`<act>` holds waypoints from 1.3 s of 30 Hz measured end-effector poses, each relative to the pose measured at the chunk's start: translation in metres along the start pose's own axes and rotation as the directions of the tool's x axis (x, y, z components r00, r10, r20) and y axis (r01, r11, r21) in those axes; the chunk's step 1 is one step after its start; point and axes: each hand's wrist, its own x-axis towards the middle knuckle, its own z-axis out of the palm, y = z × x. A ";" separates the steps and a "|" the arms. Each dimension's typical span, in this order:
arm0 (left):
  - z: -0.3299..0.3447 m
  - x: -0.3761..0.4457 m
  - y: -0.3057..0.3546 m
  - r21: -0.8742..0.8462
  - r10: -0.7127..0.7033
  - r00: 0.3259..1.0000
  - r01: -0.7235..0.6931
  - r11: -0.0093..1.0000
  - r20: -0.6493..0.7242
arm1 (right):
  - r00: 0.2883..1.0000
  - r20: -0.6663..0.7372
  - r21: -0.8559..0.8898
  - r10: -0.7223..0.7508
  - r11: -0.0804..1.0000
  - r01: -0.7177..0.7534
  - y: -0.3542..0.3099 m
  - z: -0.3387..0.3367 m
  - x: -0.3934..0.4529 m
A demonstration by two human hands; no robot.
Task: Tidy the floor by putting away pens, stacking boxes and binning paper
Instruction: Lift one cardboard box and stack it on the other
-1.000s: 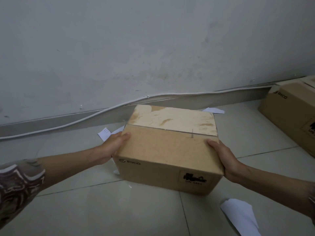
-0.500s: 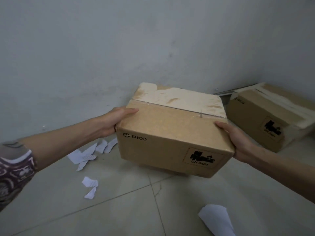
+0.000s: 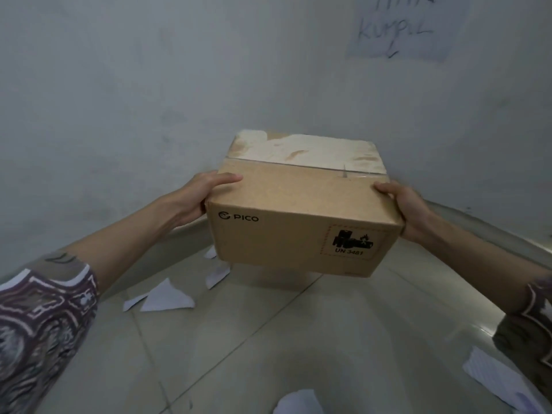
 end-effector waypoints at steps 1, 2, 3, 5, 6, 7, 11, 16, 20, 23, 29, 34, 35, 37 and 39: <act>0.010 0.009 0.003 -0.004 0.018 1.000 -0.018 1.000 0.002 | 1.000 -0.029 0.017 0.002 1.000 -0.002 -0.003 -0.009 0.002; 0.022 0.019 0.005 -0.009 0.031 1.000 -0.031 0.999 0.001 | 0.998 -0.063 0.036 0.012 0.999 -0.010 -0.006 -0.020 0.004; 0.032 0.028 0.007 -0.015 0.043 0.999 -0.043 0.999 -0.001 | 0.996 -0.089 0.054 0.025 0.998 -0.020 -0.007 -0.029 0.007; 0.051 0.044 0.007 -0.017 0.068 0.997 -0.068 0.998 0.030 | 0.990 -0.129 0.071 0.051 0.997 -0.042 -0.007 -0.047 0.013; 0.058 0.050 0.006 -0.007 0.078 0.995 -0.078 0.997 0.066 | 0.987 -0.147 0.069 0.061 0.996 -0.052 -0.006 -0.056 0.016; 0.063 0.056 0.003 0.027 0.090 0.990 -0.093 0.995 0.107 | 0.985 -0.162 0.069 0.066 0.996 -0.055 -0.005 -0.064 0.020; 0.075 0.080 -0.015 0.175 0.132 0.946 -0.189 0.966 0.295 | 0.982 -0.181 0.068 0.046 0.997 -0.034 -0.004 -0.092 0.037; 0.086 0.104 -0.023 0.261 0.154 0.934 -0.244 0.934 0.324 | 0.977 -0.207 0.050 0.047 0.998 -0.037 -0.011 -0.108 0.055; 0.091 0.120 -0.017 0.321 0.260 0.932 -0.335 0.886 0.254 | 0.969 -0.240 0.050 0.067 0.997 -0.057 -0.015 -0.110 0.058; 0.099 0.130 -0.020 0.268 0.352 0.926 -0.377 0.887 0.137 | 0.981 -0.191 -0.024 -0.035 0.999 0.031 -0.009 -0.110 0.055; 0.121 0.146 -0.045 0.108 0.355 0.912 -0.339 0.934 -0.205 | 0.947 0.068 -0.167 -0.315 0.932 0.322 0.025 -0.103 0.044; 0.137 0.165 -0.056 0.050 0.303 0.934 -0.299 0.953 -0.190 | 0.922 0.153 -0.262 -0.357 0.885 0.386 0.034 -0.098 0.047; 0.138 0.168 -0.055 0.057 0.281 0.944 -0.275 0.960 -0.174 | 0.919 0.176 -0.292 -0.353 0.873 0.391 0.034 -0.096 0.047; 0.138 0.177 -0.053 0.054 0.258 0.956 -0.253 0.966 -0.138 | 0.914 0.185 -0.327 -0.361 0.855 0.404 0.035 -0.094 0.050; 0.134 0.186 -0.046 0.016 0.234 0.966 -0.234 0.972 -0.107 | 0.911 0.157 -0.335 -0.382 0.847 0.413 0.032 -0.089 0.057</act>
